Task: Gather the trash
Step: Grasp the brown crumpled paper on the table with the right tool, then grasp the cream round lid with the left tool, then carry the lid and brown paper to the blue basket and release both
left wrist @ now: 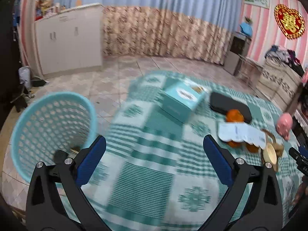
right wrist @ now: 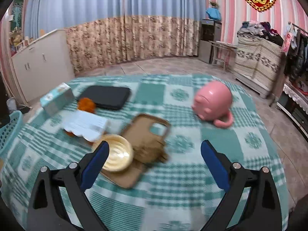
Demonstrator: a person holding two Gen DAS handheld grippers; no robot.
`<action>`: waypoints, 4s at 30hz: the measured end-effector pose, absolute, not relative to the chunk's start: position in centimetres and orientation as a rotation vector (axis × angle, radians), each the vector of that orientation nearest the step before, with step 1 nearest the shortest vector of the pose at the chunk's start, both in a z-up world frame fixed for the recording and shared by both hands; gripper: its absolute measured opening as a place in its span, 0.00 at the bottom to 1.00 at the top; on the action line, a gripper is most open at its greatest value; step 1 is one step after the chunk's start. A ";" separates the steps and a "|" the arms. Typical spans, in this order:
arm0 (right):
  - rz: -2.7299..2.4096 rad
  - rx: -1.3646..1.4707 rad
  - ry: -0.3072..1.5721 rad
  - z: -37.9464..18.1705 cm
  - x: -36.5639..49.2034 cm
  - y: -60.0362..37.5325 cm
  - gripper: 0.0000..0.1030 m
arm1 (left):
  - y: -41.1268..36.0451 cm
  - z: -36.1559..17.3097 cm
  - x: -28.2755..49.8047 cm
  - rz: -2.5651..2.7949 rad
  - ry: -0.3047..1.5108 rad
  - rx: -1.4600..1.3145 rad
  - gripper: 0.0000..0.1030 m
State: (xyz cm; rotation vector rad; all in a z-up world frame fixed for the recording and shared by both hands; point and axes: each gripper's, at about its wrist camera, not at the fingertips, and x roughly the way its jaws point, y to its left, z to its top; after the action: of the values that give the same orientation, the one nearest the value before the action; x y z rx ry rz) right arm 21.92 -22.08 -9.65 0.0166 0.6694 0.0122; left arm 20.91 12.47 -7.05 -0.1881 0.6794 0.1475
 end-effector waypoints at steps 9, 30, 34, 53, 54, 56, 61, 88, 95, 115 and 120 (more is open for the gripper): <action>-0.009 -0.071 0.653 -10.8 22.0 -20.3 0.91 | 8.7 -9.5 22.1 0.104 0.748 -0.130 0.95; 0.019 0.065 0.680 -11.3 23.0 -25.7 0.40 | -0.7 -7.9 22.6 -0.056 0.718 -0.040 0.95; -0.036 0.062 0.683 -11.7 20.9 -28.5 0.40 | -5.7 -7.9 22.9 -0.143 0.724 -0.025 0.95; -0.063 0.237 0.705 -13.8 20.2 -33.8 0.40 | -14.7 -12.9 27.9 -0.165 0.879 0.075 0.64; -0.064 0.237 0.707 -13.9 20.3 -33.8 0.40 | -14.6 -12.8 27.9 -0.171 0.878 0.061 0.59; -0.066 0.231 0.709 -13.9 20.3 -33.7 0.40 | -14.5 -12.8 27.9 -0.174 0.877 0.051 0.59; -0.073 0.206 0.705 -13.7 20.3 -33.3 0.40 | -13.5 -11.8 26.5 -0.202 0.868 0.009 0.59; 0.209 0.041 0.654 -8.5 21.5 -13.8 0.40 | 9.6 -2.2 18.5 0.029 0.696 -0.121 0.59; 0.309 0.022 0.641 -7.4 22.8 -7.4 0.40 | 17.6 -1.2 18.1 0.150 0.660 -0.174 0.59; 0.432 -0.024 0.656 -6.4 25.7 4.3 0.40 | 37.2 -3.9 17.0 0.399 0.654 -0.266 0.59; 0.470 -0.048 0.669 -6.7 26.1 7.7 0.40 | 38.6 -5.7 16.6 0.428 0.676 -0.262 0.59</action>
State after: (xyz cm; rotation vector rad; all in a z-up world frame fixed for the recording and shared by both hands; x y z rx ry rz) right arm 26.12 7.72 -6.73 -0.0480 0.6690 0.4699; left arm 16.64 38.55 -5.72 -0.2616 0.6759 0.4277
